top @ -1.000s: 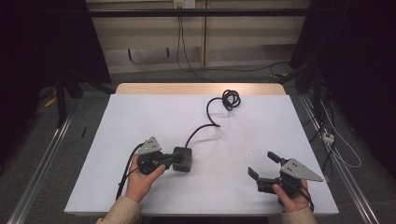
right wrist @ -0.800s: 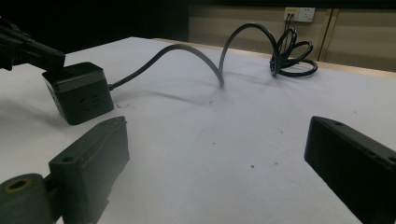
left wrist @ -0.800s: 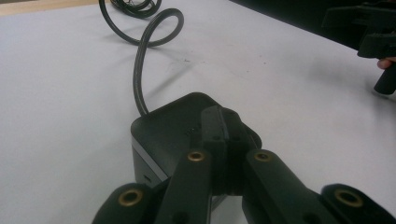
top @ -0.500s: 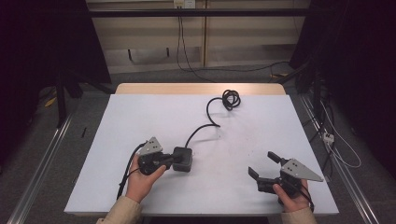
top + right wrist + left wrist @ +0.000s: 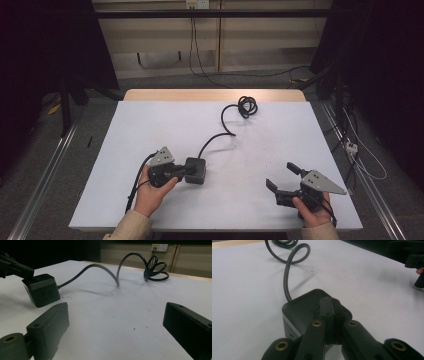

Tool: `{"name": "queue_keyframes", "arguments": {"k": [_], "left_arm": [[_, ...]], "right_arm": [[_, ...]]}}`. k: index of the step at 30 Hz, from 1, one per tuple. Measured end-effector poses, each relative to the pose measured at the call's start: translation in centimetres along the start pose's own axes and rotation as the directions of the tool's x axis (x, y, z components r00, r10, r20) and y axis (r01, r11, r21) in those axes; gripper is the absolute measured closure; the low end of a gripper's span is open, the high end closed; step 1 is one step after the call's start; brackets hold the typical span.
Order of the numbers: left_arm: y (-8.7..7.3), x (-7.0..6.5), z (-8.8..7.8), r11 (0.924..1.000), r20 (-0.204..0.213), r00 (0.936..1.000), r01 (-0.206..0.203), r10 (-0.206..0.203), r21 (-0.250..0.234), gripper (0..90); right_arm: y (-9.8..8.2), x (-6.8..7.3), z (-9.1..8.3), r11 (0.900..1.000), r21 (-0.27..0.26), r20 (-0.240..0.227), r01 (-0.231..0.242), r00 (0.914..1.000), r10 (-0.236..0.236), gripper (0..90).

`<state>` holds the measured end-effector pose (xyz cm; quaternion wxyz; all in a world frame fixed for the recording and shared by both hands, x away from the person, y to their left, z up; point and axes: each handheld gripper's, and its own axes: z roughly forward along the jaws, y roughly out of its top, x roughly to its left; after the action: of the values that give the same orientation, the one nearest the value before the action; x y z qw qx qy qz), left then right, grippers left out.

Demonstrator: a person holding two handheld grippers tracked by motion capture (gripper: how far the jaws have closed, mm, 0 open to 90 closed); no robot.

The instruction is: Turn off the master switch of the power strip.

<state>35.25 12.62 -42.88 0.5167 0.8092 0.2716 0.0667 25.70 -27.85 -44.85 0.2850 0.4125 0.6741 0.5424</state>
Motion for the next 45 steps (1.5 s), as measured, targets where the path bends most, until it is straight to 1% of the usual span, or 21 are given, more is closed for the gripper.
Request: {"name": "queue_keyframes", "arguments": {"k": [2,8,13,19,24,31,33,35,41,45], "left_arm": [[0.04,-0.05,0.01,1.0,-0.002,1.0,0.002,-0.002,0.003,90.0],[0.11,-0.15,0.0,0.9998,-0.012,0.9997,-0.019,0.019,0.01,90.0],[0.17,-0.33,0.03,0.9994,-0.022,0.9995,-0.024,0.024,0.023,90.0],[0.07,-0.17,0.03,0.9999,-0.014,0.9999,-0.007,0.007,0.014,90.0],[0.06,-0.13,0.02,0.9999,-0.01,0.9999,-0.004,0.005,0.01,90.0],[-0.06,0.08,-0.03,0.9999,0.0,0.9999,0.014,-0.014,0.001,90.0],[-0.06,0.02,-0.02,1.0,-0.003,1.0,0.008,-0.008,0.0,90.0],[-0.08,0.04,0.0,0.9999,-0.001,0.9999,0.015,-0.015,-0.003,90.0],[-0.06,0.09,-0.05,0.9998,-0.001,0.9998,0.018,-0.018,0.001,90.0],[-0.1,0.16,-0.08,0.9994,0.006,0.9994,0.034,-0.034,-0.003,90.0]], "right_arm": [[0.0,0.0,0.01,1.0,0.0,0.0,0.0,1.0,0.0,6.0],[0.0,-0.02,-0.02,1.0,-0.001,0.001,0.001,1.0,-0.001,6.0],[-0.01,-0.01,-0.02,1.0,0.0,0.002,0.001,1.0,-0.001,6.0],[0.0,-0.02,-0.03,1.0,-0.001,0.002,0.001,1.0,-0.001,6.0],[0.01,-0.04,-0.04,1.0,-0.001,0.002,0.0,1.0,0.0,6.0],[0.0,-0.14,-0.1,1.0,-0.002,0.003,0.0,1.0,0.0,6.0],[0.02,-0.16,-0.11,1.0,-0.002,0.003,0.002,1.0,-0.002,6.0],[0.05,-0.16,-0.12,1.0,-0.002,0.003,0.002,1.0,-0.002,6.0],[0.07,-0.19,-0.08,1.0,-0.003,0.002,0.0,1.0,0.0,6.1],[0.07,-0.18,-0.07,1.0,-0.003,0.001,0.0,1.0,0.0,6.1]]}}
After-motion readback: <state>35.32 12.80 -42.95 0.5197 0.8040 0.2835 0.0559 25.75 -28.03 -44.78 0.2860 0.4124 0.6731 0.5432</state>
